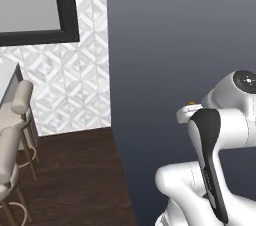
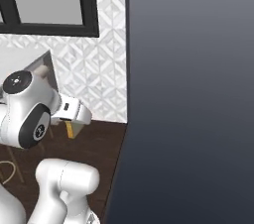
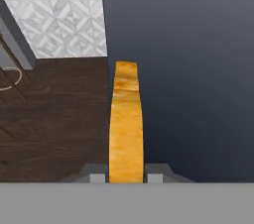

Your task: Start the toaster. Once the lever pops up, take the bread to the plate on the dining counter.

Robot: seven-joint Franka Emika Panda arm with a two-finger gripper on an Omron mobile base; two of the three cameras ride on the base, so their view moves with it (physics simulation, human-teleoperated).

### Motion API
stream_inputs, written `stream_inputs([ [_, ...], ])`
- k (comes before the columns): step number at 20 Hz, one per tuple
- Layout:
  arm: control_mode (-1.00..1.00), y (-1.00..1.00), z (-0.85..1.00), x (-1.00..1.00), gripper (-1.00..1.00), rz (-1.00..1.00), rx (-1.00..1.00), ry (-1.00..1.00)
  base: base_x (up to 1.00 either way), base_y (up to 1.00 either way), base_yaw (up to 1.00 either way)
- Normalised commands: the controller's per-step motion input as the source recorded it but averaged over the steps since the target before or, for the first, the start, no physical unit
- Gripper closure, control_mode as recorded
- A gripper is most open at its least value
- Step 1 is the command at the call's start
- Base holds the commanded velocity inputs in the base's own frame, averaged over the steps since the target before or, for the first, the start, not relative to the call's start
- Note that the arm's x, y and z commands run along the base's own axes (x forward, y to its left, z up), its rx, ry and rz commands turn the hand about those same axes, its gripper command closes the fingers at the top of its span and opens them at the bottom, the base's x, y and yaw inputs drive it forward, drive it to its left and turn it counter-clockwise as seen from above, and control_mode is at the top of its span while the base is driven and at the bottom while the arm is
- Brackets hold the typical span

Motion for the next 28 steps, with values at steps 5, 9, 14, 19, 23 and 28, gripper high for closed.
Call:
stream_inputs([
  [5, 1.00, 0.00, 0.00, 0.00, 1.00, 0.00, 0.00, 0.00, 0.78, -0.39, 0.05],
  [9, 1.00, 0.00, 0.00, 0.00, 1.00, 0.00, 0.00, 0.00, 0.71, -0.34, 0.05],
  [14, 1.00, 0.00, 0.00, 0.00, 1.00, 0.00, 0.00, 0.00, 0.62, -0.34, 0.11],
  [19, 1.00, 0.00, 0.00, 0.00, 1.00, 0.00, 0.00, 0.00, 0.59, -0.29, 0.16],
  [23, 1.00, 0.00, 0.00, 0.00, 1.00, 0.00, 0.00, 0.00, 0.59, -0.18, 0.26],
  [28, 1.00, 0.00, 0.00, 0.00, 1.00, 0.00, 0.00, 0.00, 0.41, -0.16, 0.52],
])
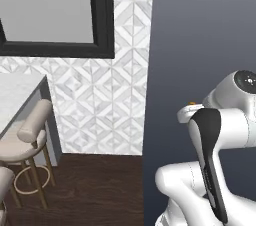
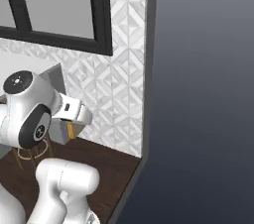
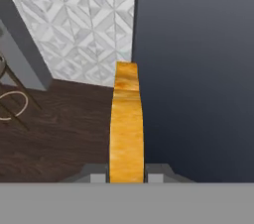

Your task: Start the toaster. Once the lever pops up, take the bread to the plate on the dining counter.

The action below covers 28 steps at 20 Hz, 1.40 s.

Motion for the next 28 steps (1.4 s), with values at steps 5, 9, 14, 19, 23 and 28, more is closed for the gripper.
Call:
stream_inputs([
  [5, 1.00, 0.00, 0.00, 0.00, 1.00, 0.00, 0.00, 0.00, 0.39, -0.25, 0.69],
  [9, 1.00, 0.00, 0.00, 0.00, 1.00, 0.00, 0.00, 0.00, 0.43, -0.21, 0.71],
  [14, 1.00, 0.00, 0.00, 0.00, 1.00, 0.00, 0.00, 0.00, 0.33, -0.05, 0.67],
  [19, 1.00, 0.00, 0.00, 0.00, 1.00, 0.00, 0.00, 0.00, 0.08, 0.00, 0.63],
  [23, 1.00, 0.00, 0.00, 0.00, 1.00, 0.00, 0.00, 0.00, 0.00, 0.00, 0.63],
  [28, 1.00, 0.00, 0.00, 0.00, 1.00, 0.00, 0.00, 0.00, 0.05, 0.00, 0.57],
])
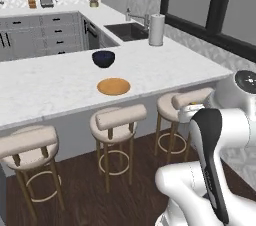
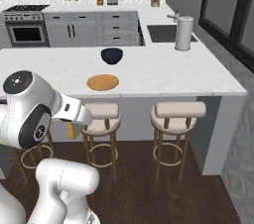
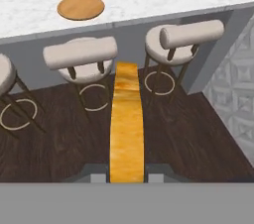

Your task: Start the toaster. Once the lever pops up, take the bread to the plate on the dining counter.

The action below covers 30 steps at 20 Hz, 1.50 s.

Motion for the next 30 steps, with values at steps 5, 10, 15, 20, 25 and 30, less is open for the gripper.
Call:
stream_inputs([
  [5, 1.00, 0.00, 0.00, 0.00, 1.00, 0.00, 0.00, 0.00, 0.34, 0.00, 0.32],
  [10, 1.00, 0.00, 0.00, 0.00, 1.00, 0.00, 0.00, 0.00, 0.56, 0.00, 0.13],
  [15, 1.00, 0.00, 0.00, 0.00, 1.00, 0.00, 0.00, 0.00, 0.57, 0.02, 0.14],
  [20, 1.00, 0.00, 0.00, 0.00, 1.00, 0.00, 0.00, 0.00, 0.55, 0.00, 0.19],
  [25, 1.00, 0.00, 0.00, 0.00, 1.00, 0.00, 0.00, 0.00, 0.48, 0.00, 0.07],
  [30, 1.00, 0.00, 0.00, 0.00, 1.00, 0.00, 0.00, 0.00, 0.48, 0.00, 0.00],
])
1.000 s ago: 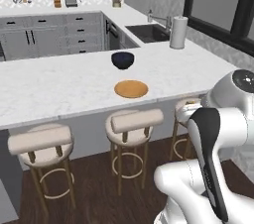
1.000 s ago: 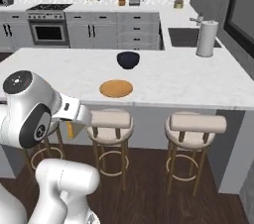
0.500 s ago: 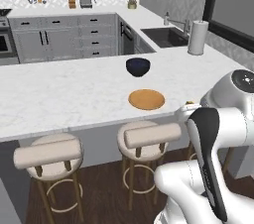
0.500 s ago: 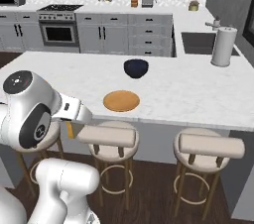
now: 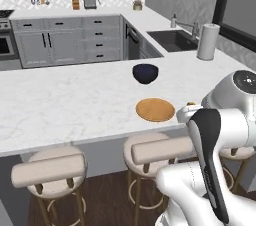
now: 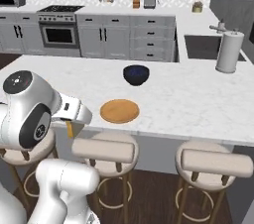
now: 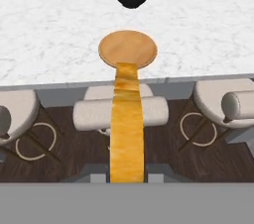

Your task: Start the toaster. Once the lever pops up, take the bread to the plate on the dining counter.

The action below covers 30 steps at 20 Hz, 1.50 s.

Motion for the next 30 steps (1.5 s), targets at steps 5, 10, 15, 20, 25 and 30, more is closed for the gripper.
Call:
stream_inputs([
  [5, 1.00, 0.00, 0.00, 0.00, 1.00, 0.00, 0.00, 0.00, 0.47, 0.00, 0.00],
  [10, 1.00, 0.00, 0.00, 0.00, 1.00, 0.00, 0.00, 0.00, 0.43, 0.00, 0.00],
  [15, 1.00, 0.00, 0.00, 0.00, 1.00, 0.00, 0.00, 0.00, 0.39, -0.03, 0.00],
  [20, -1.00, 0.00, 0.00, 0.37, 1.00, 0.00, 0.02, 0.01, 0.18, -0.01, 0.00],
  [25, -1.00, 0.00, -0.09, 0.89, 1.00, 0.00, 0.02, 0.06, 0.00, 0.00, 0.00],
  [30, -1.00, -0.04, -0.36, 0.92, 1.00, 0.02, 0.09, 0.13, 0.00, 0.00, 0.00],
])
